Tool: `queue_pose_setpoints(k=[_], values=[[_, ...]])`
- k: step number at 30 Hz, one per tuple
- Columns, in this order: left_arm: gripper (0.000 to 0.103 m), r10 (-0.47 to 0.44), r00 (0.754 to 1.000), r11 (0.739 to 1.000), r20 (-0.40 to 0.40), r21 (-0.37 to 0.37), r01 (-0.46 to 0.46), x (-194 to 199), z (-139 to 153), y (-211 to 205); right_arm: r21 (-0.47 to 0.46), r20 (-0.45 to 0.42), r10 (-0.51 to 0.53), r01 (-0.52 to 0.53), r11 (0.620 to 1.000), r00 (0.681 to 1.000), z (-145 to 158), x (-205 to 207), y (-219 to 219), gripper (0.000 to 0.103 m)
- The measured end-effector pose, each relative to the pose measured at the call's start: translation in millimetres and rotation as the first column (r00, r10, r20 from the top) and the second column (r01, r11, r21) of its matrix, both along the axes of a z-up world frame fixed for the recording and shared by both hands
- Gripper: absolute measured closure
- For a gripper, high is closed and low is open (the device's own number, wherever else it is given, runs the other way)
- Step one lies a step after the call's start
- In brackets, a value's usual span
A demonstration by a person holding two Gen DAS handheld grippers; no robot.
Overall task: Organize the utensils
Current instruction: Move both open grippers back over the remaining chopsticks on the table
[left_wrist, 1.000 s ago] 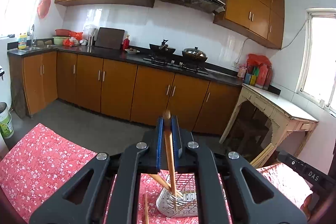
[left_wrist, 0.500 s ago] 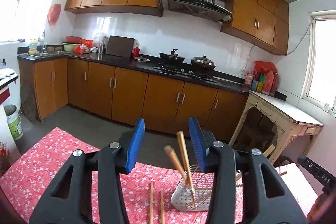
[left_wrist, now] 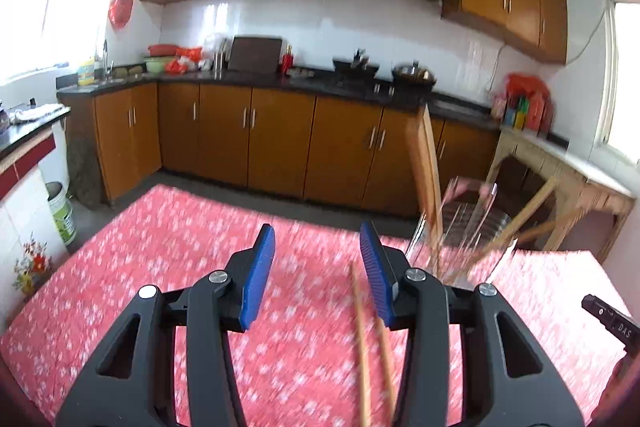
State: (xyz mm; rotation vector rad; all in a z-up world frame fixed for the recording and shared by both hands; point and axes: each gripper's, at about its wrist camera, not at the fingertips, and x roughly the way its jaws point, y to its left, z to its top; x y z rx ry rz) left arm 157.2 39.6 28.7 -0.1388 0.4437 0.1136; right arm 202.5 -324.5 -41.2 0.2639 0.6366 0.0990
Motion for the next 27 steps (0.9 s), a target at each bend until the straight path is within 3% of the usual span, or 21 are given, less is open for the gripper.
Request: queue_pose_setpoints(k=[5,9,17,20,22,27], values=[[0.059,-0.042,0.988,0.999,-0.151,0.009,0.044,6.3,-50.3,-3.4,-0.026,-0.122,0.047,-0.050,0.998,0.991,-42.7,5.0,20.8,0.073],[0.059,-0.080,0.970,0.997,-0.229,-0.008,0.080,10.9,-77.3,-6.2,-0.062,-0.188,0.081,-0.094,0.994,0.979,-65.4,10.2,39.3,0.073],[0.059,-0.129,0.952,0.992,-0.277,-0.030,0.125,11.5,-96.2,-9.8,-0.122,-0.253,0.070,-0.103,0.987,0.965,-87.6,20.7,55.3,0.073],[0.059,-0.140,0.947,0.990,-0.288,-0.033,0.137,10.8,-102.7,-15.6,-0.154,-0.241,0.053,-0.092,0.984,0.969,-89.4,20.1,56.8,0.080],[0.059,-0.151,0.941,0.988,-0.301,-0.040,0.146,11.7,-106.8,-19.6,-0.148,-0.247,0.032,-0.070,0.987,0.969,-89.1,22.5,52.1,0.094],[0.059,-0.171,0.929,0.985,-0.327,-0.035,0.168,12.7,-116.5,-29.5,-0.130,-0.251,-0.029,-0.004,0.991,0.968,-90.2,25.5,26.1,0.095]])
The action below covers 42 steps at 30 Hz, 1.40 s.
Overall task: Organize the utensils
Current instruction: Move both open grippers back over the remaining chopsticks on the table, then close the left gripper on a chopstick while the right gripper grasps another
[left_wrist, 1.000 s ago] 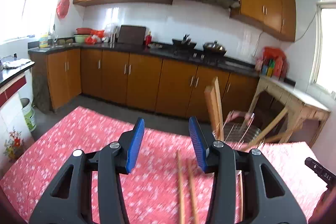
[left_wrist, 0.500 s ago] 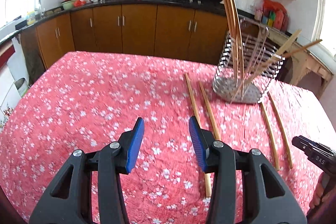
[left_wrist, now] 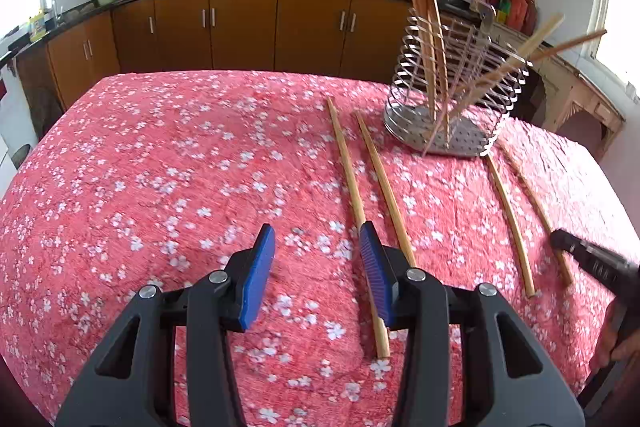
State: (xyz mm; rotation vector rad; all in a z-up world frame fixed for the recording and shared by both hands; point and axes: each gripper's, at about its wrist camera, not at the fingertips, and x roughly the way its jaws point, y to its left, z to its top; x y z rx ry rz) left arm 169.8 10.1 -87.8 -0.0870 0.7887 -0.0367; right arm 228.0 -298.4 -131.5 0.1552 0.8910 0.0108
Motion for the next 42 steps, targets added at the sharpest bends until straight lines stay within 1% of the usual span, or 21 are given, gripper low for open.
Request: queue_pose_setpoints(k=[3,5,7,13,16,18,20,23,26,29,34,40,42], values=[[0.059,-0.022,1.000,1.000,-0.012,0.002,0.022,-0.5,-3.9,-6.6,-0.005,-0.006,-0.124,0.124,0.992,0.992,0.6,1.0,-28.0,0.095],[0.059,-0.036,0.999,0.999,-0.022,0.013,0.036,-0.2,-6.5,-12.0,0.007,-0.013,-0.175,0.175,0.985,0.984,0.4,0.7,-40.8,0.095],[0.059,-0.044,0.998,0.998,-0.038,0.031,0.045,0.9,-9.0,-17.2,0.014,-0.016,-0.180,0.180,0.983,0.983,0.1,0.1,-47.6,0.095],[0.059,-0.050,0.995,0.996,-0.086,0.066,0.056,8.1,-16.2,-27.7,0.011,-0.014,-0.149,0.149,0.989,0.989,-0.5,-0.3,-42.0,0.095],[0.072,-0.036,0.994,0.994,-0.104,0.098,0.047,11.2,-18.8,-31.3,0.011,-0.013,-0.126,0.126,0.992,0.992,-0.9,1.5,-31.9,0.095],[0.090,-0.017,0.994,0.992,-0.105,0.125,0.030,14.8,-20.0,-30.2,0.003,-0.012,-0.105,0.105,0.994,0.994,-0.9,2.4,-24.5,0.095],[0.096,0.008,0.994,0.991,-0.106,0.135,0.006,20.0,-20.4,-22.7,-0.017,-0.010,-0.080,0.080,0.997,0.997,-1.2,2.9,-19.2,0.095],[0.096,0.084,0.991,0.987,-0.105,0.143,-0.069,30.1,-20.6,0.5,-0.034,-0.004,-0.058,0.058,0.998,0.998,-1.2,2.1,-16.8,0.095],[0.096,0.125,0.987,0.984,-0.104,0.140,-0.110,35.3,-21.2,20.5,-0.041,-0.003,-0.047,0.047,0.998,0.999,-0.7,2.1,-16.0,0.095],[0.096,0.116,0.988,0.987,-0.105,0.126,-0.103,36.8,-20.9,26.1,-0.062,0.003,-0.040,0.041,0.997,0.999,-1.3,2.3,-12.6,0.095],[0.095,0.114,0.988,0.986,-0.105,0.135,-0.100,36.7,-21.2,27.0,-0.040,0.004,-0.040,0.040,0.998,0.999,-1.7,-0.2,-16.3,0.095],[0.094,0.111,0.988,0.988,-0.105,0.115,-0.098,37.7,-20.3,24.9,-0.039,0.003,-0.040,0.040,0.998,0.999,-1.3,-0.2,-18.0,0.095],[0.091,0.106,0.989,0.989,-0.104,0.109,-0.095,37.2,-20.1,26.4,-0.042,0.002,-0.041,0.041,0.998,0.999,-0.9,0.1,-17.2,0.095]])
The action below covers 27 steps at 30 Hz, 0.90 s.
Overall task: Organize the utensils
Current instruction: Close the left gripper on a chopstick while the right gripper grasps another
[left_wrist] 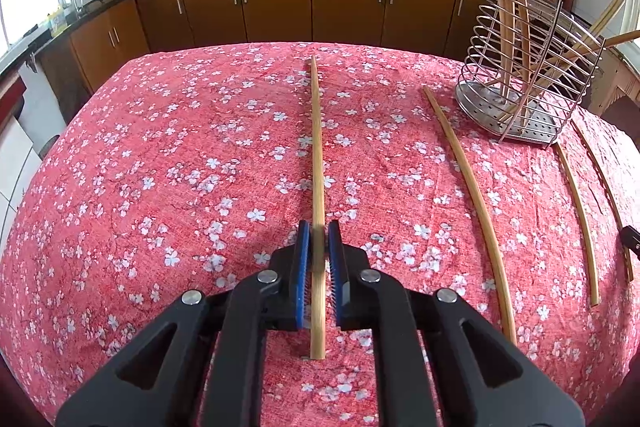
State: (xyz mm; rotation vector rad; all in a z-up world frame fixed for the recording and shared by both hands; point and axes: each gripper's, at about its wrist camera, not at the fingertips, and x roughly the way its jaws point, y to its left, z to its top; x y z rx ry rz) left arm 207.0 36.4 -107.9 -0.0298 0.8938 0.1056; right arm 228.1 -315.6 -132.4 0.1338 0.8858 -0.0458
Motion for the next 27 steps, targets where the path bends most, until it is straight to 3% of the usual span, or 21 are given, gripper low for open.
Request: queue_pose_setpoints(k=[9,27], values=[[0.087,-0.012,1.000,1.000,0.000,-0.003,0.012,0.7,-0.2,-2.1,0.064,0.006,-0.003,0.003,0.998,1.000,-0.2,-0.3,-6.6,0.095],[0.086,-0.011,1.000,0.998,0.008,-0.055,0.011,-0.5,0.9,5.7,0.052,0.004,-0.008,0.008,0.999,1.000,0.4,-0.8,-1.7,0.095]])
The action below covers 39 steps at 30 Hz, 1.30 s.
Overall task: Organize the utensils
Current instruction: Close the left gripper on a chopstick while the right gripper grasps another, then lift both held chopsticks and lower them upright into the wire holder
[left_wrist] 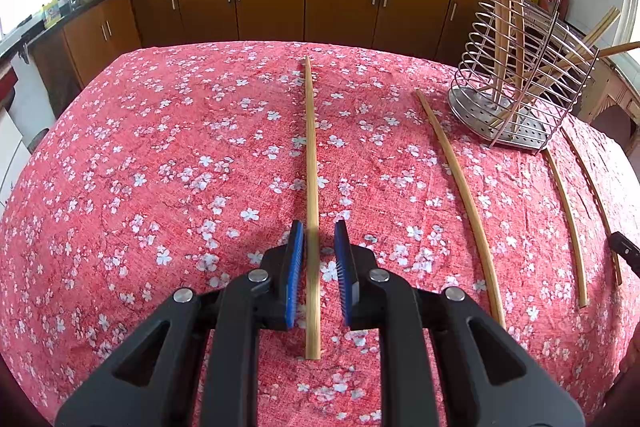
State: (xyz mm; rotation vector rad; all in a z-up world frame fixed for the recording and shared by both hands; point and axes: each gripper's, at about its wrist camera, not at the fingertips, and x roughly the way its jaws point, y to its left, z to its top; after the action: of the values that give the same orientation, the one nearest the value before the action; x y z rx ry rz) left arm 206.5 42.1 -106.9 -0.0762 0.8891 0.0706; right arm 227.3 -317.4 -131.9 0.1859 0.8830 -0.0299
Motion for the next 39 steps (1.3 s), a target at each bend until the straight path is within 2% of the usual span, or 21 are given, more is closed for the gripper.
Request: queue_pose_setpoints(k=[11,13,14,18,23,27,34,39], values=[[0.087,-0.001,1.000,1.000,-0.001,0.006,0.001,0.4,0.4,-1.1,-0.002,0.000,-0.004,0.004,1.000,1.000,1.0,-2.6,0.9,0.095],[0.090,0.004,1.000,1.000,-0.003,0.025,-0.004,0.3,0.4,-2.7,-0.020,0.001,0.002,-0.002,1.000,1.000,1.8,-2.7,2.2,0.095],[0.095,0.008,1.000,0.999,-0.005,0.035,-0.008,-0.8,0.4,-3.9,-0.023,0.001,0.006,-0.006,1.000,1.000,1.8,-2.9,2.2,0.095],[0.096,-0.024,1.000,0.999,0.003,-0.026,0.024,-12.8,2.5,-5.7,-0.025,0.049,0.023,-0.021,0.999,0.999,12.4,-15.3,2.1,0.095],[0.096,-0.057,0.995,0.998,0.076,-0.019,0.059,-33.3,21.0,-6.1,-0.015,0.146,0.025,-0.023,1.000,0.989,39.7,-33.7,-5.3,0.095],[0.096,-0.081,0.980,0.996,0.183,-0.025,0.087,-52.3,48.3,-3.0,-0.026,0.229,0.030,-0.025,0.999,0.973,64.4,-48.0,-9.5,0.095],[0.096,-0.079,0.941,0.994,0.330,-0.042,0.098,-59.6,97.1,-4.4,-0.026,0.381,0.042,-0.034,0.999,0.924,111.3,-64.0,-12.3,0.095],[0.096,-0.053,0.923,0.993,0.382,-0.081,0.090,-58.7,119.5,2.4,-0.029,0.452,0.053,-0.045,0.999,0.890,139.3,-64.4,-7.8,0.095]])
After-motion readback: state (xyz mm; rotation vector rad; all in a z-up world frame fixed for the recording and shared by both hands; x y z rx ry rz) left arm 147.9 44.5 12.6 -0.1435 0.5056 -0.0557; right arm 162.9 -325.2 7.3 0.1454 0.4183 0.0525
